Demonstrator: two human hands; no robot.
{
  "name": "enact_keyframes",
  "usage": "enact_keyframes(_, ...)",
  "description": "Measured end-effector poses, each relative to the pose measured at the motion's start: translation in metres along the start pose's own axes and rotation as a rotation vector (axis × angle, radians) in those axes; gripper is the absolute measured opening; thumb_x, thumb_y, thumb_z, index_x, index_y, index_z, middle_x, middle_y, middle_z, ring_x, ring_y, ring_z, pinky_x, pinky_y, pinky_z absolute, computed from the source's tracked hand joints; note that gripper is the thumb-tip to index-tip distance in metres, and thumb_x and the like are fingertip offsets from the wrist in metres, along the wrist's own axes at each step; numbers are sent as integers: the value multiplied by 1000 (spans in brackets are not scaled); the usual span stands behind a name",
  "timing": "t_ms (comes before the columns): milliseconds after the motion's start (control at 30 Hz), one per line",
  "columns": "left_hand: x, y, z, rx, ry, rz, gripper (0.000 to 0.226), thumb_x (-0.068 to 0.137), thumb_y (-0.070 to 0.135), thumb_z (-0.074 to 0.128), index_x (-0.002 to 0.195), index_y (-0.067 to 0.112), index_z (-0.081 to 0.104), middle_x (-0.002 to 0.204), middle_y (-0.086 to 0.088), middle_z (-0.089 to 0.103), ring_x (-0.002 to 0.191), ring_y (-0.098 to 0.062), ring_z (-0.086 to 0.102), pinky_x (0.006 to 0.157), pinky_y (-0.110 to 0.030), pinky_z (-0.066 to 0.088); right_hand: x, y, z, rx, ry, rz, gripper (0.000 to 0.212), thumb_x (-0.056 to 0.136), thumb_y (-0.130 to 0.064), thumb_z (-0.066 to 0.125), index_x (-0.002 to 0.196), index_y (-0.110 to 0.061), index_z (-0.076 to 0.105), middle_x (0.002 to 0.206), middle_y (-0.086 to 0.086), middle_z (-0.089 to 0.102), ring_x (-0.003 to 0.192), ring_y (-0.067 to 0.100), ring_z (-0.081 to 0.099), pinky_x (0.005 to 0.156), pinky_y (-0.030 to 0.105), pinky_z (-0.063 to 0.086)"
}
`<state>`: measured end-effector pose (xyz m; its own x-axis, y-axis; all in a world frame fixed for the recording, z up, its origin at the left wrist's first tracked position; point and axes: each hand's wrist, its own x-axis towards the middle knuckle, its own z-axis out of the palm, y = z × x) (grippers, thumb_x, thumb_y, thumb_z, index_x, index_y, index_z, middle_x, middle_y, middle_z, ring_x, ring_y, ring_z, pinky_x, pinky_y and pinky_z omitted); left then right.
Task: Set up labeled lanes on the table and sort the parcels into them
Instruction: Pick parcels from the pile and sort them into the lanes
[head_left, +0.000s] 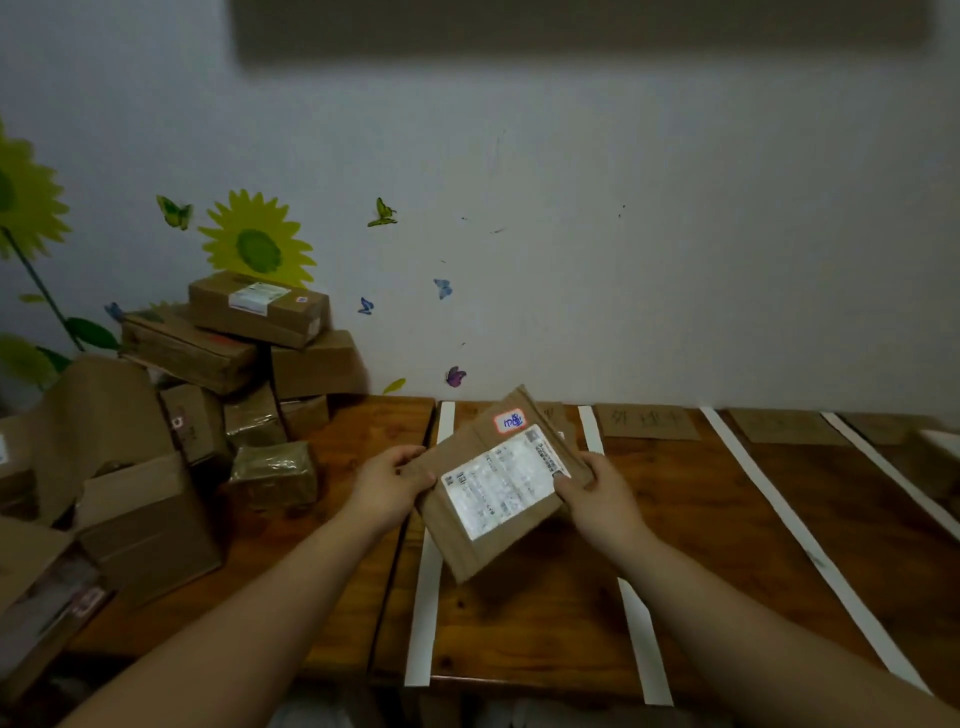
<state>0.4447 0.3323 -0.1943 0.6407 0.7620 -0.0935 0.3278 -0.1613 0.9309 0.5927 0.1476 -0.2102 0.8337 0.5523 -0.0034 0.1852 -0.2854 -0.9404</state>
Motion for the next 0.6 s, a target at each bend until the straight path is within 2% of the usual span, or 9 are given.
enact_keyframes(67, -4, -6, 6, 35, -84, -67, 32, 90, 13, 58, 122, 17, 55, 109, -1, 62, 88, -14, 61, 72, -29, 55, -1, 9, 4, -27, 109, 44, 45, 91, -30, 62, 131, -27, 43, 130, -3, 41, 91, 5, 46, 64, 15, 45)
enact_keyframes(100, -6, -11, 8, 77, -155, -108, 31, 91, 14, 57, 121, 18, 54, 110, -3, 63, 89, -15, 63, 72, -29, 55, -2, 12, 7, -38, 154, 83, 53, 90, -29, 63, 136, -25, 38, 130, -2, 36, 88, 4, 43, 58, 12, 41)
enact_keyframes(133, -8, -18, 11, 101, -223, -149, 32, 91, 13, 56, 122, 19, 52, 109, -3, 62, 90, -17, 63, 70, -29, 56, -3, 15, 12, -42, 167, 110, 58, 89, -27, 65, 139, -23, 35, 134, 1, 35, 91, 6, 44, 57, 13, 44)
enact_keyframes(200, -12, -36, 15, 97, -321, -223, 38, 92, 11, 54, 127, 21, 47, 106, -1, 59, 92, -19, 62, 65, -28, 55, -3, 25, 24, -31, 85, 139, 67, 86, -20, 68, 141, -22, 32, 140, 6, 41, 106, 17, 56, 72, 32, 58)
enact_keyframes(267, -13, -56, 19, 99, -349, -265, 40, 92, 11, 53, 129, 22, 43, 102, 2, 57, 90, -18, 60, 60, -26, 54, -3, 34, 36, -28, -57, 206, 77, 83, -13, 71, 144, -25, 26, 142, 7, 44, 121, 26, 54, 90, 46, 54)
enact_keyframes(367, -8, -83, 23, 124, -336, -310, 40, 93, 10, 52, 129, 21, 41, 97, 4, 53, 85, -15, 58, 50, -21, 49, -6, 45, 54, -115, -267, 300, 78, 80, -8, 72, 141, -29, 28, 143, 3, 43, 126, 23, 50, 95, 41, 52)
enact_keyframes(433, -2, -97, 26, 134, -340, -330, 41, 92, 10, 54, 129, 21, 40, 99, 3, 54, 87, -17, 59, 52, -22, 50, -10, 55, 68, -194, -332, 307, 83, 79, -5, 72, 144, -29, 25, 147, 2, 38, 130, 21, 45, 98, 39, 50)
enact_keyframes(533, 4, -116, 32, 177, -333, -327, 44, 91, 11, 57, 131, 18, 39, 102, -1, 55, 88, -17, 59, 56, -22, 50, -15, 68, 87, -293, -293, 282, 82, 83, -14, 70, 147, -28, 21, 152, 1, 26, 140, 22, 28, 111, 43, 33)
enact_keyframes(600, 4, -125, 36, 194, -348, -325, 47, 90, 12, 58, 133, 17, 38, 111, -5, 58, 92, -19, 60, 65, -29, 55, -17, 76, 91, -353, -246, 250, 69, 85, -21, 68, 143, -26, 31, 149, 3, 30, 140, 23, 27, 114, 44, 29)
